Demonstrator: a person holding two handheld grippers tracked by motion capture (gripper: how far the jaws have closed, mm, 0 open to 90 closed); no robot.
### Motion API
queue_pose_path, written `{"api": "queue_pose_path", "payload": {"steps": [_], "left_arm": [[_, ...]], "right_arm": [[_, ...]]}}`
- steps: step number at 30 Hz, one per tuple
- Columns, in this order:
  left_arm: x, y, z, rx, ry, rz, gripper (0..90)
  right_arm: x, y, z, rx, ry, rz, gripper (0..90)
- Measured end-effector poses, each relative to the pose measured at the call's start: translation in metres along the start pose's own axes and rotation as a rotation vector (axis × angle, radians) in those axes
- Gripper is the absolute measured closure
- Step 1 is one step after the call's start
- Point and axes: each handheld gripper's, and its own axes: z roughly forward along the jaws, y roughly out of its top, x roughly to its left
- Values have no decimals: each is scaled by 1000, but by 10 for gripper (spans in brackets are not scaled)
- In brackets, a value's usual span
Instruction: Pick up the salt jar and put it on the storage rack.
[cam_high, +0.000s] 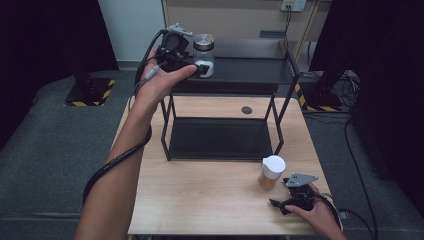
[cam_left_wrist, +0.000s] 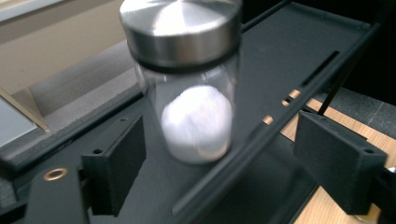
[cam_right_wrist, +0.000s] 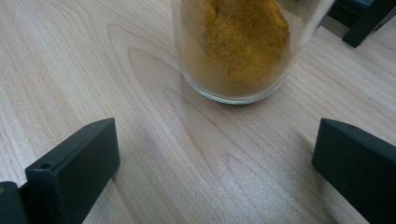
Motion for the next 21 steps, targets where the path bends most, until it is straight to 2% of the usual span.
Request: {"api": "queue_pose_path", "payload": {"steps": [2, 5, 9, 12, 15, 19, 21], "left_arm": [[-2, -8, -6, -16, -16, 10, 163], [-8, -15, -13, -16, -41, 48, 146], [-12, -24, -13, -12, -86, 99, 131], [-12, -34, -10, -34, -131, 131, 114], [-17, -40, -5, -32, -152, 179, 102], [-21, -48, 5, -33, -199, 213, 82], [-20, -55, 12, -44, -236, 220, 71]], "right_arm": [[1, 0, 0, -1, -2, 2, 16], [0, 0, 0, -1, -1, 3, 16], [0, 0, 0, -1, -1, 3, 15], [0, 0, 0, -1, 0, 3, 15], [0, 0, 0, 0, 1, 3, 14], [0, 0, 0, 0, 2, 4, 14], [0, 0, 0, 0, 2, 3, 14]]}}
